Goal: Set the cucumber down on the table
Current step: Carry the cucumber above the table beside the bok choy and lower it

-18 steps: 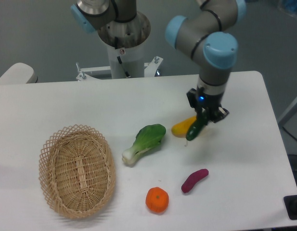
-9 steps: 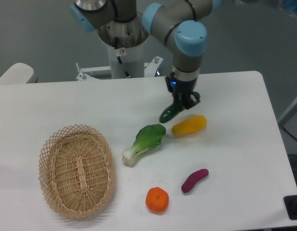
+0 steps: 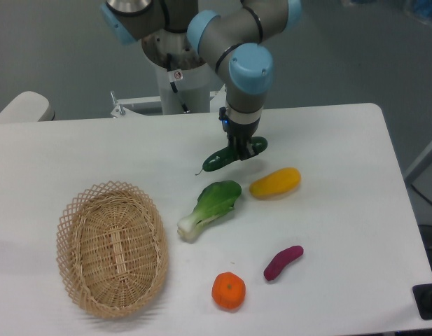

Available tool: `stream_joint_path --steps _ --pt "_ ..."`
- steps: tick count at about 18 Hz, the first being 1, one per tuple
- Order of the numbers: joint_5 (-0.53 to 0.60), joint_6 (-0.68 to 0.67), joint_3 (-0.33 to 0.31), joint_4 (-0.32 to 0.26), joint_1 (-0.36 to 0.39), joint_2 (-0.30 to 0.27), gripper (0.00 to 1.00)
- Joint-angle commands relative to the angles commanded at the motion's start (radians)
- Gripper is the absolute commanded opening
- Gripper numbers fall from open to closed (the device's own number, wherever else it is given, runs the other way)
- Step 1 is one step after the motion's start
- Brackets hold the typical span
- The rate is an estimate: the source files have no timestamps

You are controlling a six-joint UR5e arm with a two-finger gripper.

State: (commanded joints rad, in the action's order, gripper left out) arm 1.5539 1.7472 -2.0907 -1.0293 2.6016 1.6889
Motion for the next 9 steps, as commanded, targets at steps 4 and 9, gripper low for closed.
stream_joint_path --steps 4,9 --pt "0.0 -0.009 -0.006 0.003 0.002 0.018 0.25" --pt "0.0 -0.011 0.001 0.005 0.003 0.049 0.26"
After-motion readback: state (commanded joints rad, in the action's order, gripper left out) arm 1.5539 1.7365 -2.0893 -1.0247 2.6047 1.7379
